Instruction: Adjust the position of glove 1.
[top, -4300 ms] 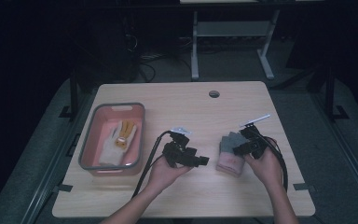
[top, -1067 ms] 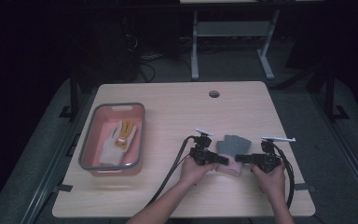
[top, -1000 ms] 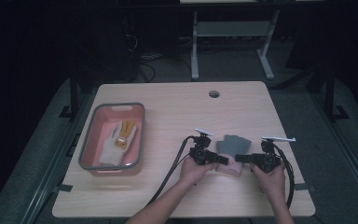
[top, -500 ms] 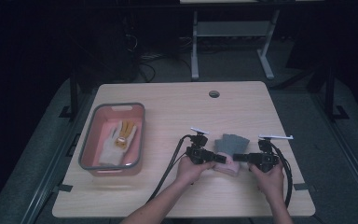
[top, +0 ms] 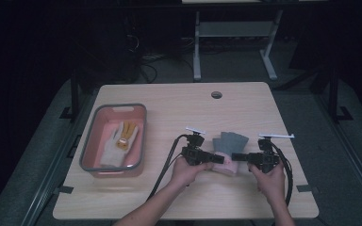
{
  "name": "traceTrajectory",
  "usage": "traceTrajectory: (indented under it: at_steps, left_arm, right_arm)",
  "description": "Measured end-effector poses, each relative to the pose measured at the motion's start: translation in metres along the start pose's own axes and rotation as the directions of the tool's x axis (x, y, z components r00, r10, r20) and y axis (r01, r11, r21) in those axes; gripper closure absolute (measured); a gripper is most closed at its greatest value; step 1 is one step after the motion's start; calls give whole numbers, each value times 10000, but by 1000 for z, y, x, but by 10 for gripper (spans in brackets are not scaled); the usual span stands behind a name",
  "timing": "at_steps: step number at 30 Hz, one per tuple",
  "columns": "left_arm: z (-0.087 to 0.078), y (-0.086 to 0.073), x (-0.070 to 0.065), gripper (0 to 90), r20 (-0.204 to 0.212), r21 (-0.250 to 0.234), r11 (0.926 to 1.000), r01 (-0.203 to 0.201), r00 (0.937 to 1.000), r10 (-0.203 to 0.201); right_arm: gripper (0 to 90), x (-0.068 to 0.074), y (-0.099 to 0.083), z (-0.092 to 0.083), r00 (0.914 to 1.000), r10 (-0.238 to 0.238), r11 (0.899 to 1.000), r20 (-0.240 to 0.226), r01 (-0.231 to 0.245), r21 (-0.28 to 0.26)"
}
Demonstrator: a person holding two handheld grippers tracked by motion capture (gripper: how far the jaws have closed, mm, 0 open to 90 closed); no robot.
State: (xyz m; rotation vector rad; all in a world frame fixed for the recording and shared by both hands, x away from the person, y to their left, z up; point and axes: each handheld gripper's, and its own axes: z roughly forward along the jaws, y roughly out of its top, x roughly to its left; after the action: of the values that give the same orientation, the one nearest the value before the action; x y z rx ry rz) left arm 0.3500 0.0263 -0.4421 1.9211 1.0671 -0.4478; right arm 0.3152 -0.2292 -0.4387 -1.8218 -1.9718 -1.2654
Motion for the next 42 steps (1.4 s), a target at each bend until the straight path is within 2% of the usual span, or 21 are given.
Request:
traceTrajectory:
  at_steps: [15,26,42]
  left_arm:
    - [-28,0,0,640,-138,-263,9995,-200,9997,197]
    - [-52,2,2,642,-201,-539,9984,-197,9996,187]
    - [-84,3,11,643,-348,-925,9956,-173,9993,141]
  right_arm:
    - [736,23,10,7,9986,-434,9989,-300,439,175]
    - [736,47,23,13,9956,-902,9952,-241,911,371]
    - [736,73,39,28,9902,-1278,9898,-562,1309,557]
